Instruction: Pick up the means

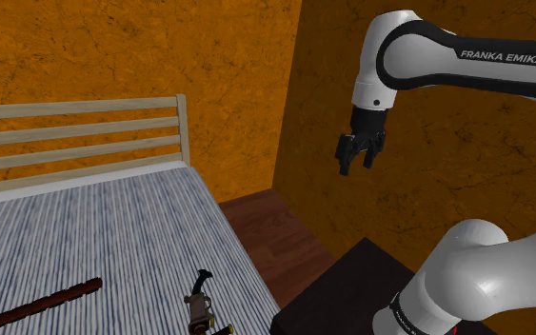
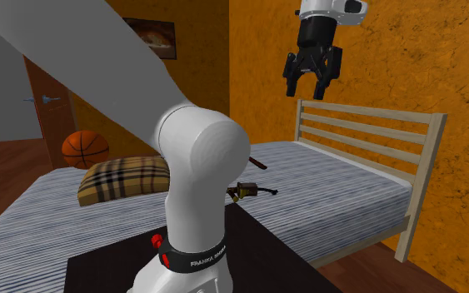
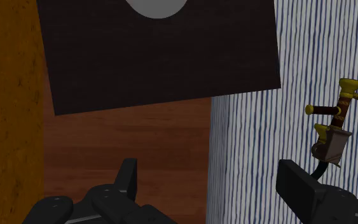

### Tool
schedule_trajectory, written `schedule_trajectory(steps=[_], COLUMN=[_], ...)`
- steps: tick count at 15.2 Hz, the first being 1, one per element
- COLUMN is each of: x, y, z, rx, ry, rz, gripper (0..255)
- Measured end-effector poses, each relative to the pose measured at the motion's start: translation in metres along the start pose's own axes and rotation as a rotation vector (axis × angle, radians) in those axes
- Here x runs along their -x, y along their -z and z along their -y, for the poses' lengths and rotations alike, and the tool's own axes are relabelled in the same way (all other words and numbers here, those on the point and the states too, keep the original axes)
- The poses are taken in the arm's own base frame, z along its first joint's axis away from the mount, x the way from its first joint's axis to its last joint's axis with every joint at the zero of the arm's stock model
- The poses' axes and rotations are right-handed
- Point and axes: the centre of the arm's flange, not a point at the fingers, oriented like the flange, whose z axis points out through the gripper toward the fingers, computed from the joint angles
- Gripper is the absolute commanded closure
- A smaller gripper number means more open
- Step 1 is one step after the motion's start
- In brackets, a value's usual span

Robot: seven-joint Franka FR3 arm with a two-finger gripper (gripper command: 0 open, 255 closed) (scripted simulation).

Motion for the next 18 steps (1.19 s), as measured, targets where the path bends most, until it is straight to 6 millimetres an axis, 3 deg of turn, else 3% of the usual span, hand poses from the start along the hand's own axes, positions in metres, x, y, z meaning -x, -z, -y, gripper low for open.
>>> schedule_trajectory(steps=[3,18], x=[-0.003,-0.038], y=[-0.012,-0.144], z=[0.011,0.147], rx=[0.0,-0.001], ry=[-0.002,-0.032], rz=[0.0,-0.01], gripper=[0,0])
